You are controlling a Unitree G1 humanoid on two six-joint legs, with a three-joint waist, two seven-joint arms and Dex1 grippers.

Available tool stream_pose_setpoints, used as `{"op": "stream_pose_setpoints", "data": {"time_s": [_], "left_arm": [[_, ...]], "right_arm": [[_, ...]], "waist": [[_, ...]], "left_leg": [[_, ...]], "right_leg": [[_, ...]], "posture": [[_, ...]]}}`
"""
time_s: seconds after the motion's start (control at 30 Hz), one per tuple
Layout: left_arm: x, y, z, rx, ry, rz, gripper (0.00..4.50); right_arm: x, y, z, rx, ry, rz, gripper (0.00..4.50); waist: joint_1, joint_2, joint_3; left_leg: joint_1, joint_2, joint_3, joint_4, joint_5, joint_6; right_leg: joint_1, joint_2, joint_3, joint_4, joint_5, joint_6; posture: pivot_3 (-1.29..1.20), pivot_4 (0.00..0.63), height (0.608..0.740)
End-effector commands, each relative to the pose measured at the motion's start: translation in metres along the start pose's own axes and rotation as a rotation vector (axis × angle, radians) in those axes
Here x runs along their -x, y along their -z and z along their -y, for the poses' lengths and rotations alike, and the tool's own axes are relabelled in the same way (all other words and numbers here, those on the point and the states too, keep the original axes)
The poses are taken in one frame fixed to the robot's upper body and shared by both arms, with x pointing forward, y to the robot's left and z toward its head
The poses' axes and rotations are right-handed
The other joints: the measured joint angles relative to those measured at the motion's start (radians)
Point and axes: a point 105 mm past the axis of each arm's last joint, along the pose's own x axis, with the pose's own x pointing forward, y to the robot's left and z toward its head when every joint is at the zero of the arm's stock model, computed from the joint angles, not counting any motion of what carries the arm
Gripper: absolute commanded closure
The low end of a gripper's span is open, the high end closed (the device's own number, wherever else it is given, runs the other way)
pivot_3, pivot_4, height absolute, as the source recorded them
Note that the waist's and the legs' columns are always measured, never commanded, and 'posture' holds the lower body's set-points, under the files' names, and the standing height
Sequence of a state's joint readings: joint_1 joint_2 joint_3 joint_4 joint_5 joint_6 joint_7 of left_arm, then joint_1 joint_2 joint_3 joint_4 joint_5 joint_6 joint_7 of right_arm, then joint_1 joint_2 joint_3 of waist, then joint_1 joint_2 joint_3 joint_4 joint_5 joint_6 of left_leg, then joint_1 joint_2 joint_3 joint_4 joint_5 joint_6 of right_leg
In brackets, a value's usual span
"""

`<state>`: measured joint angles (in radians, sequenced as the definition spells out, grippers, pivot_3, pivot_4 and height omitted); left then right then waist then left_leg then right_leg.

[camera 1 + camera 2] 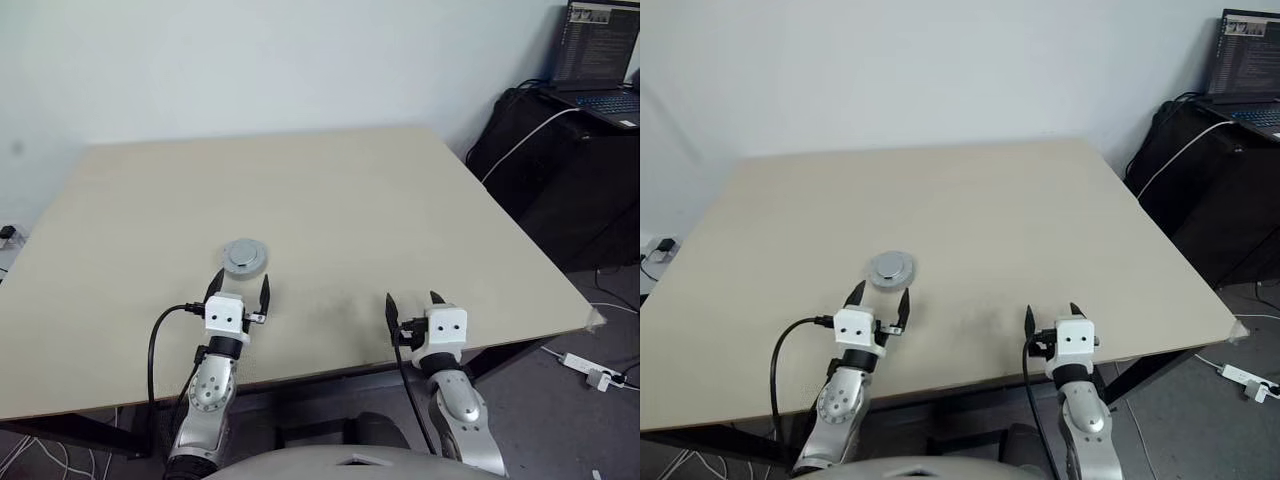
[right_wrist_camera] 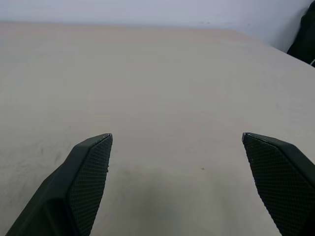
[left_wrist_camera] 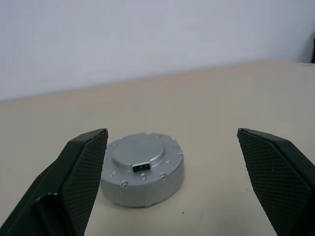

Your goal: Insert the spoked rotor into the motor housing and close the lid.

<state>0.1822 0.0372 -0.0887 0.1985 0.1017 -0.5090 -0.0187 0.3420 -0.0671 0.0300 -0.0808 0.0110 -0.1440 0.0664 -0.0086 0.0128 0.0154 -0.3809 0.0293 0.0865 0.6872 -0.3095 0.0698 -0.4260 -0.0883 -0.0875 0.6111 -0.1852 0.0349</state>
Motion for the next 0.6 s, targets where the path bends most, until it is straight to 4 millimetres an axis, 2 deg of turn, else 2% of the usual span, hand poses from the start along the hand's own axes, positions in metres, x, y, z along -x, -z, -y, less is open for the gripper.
{"op": "stream_pose_setpoints", "data": {"time_s": [0.03,0.6], "left_arm": [[-0.002,-0.005,0.003,0.007,-0.004,0.027,0.03],[-0.010,0.005,0.002,0.001,-0.012,-0.027,0.03]], "right_arm": [[-0.003,-0.010,0.000,-0.001,-0.001,0.047,0.00],[-0.006,-0.013,-0.007,-0.011,-0.020,0.060,0.00]], "waist": [[0.000,0.000,0.000],[0.000,0.000,0.000]], "left_leg": [[0.000,0.000,0.000,0.000,0.000,0.000],[0.000,0.000,0.000,0.000,0.000,0.000]], "right_leg": [[0.000,0.000,0.000,0.000,0.000,0.000],[0.000,0.000,0.000,0.001,0.000,0.000]], "posture": [[0.00,0.000,0.740],[0.00,0.000,0.740]]}}
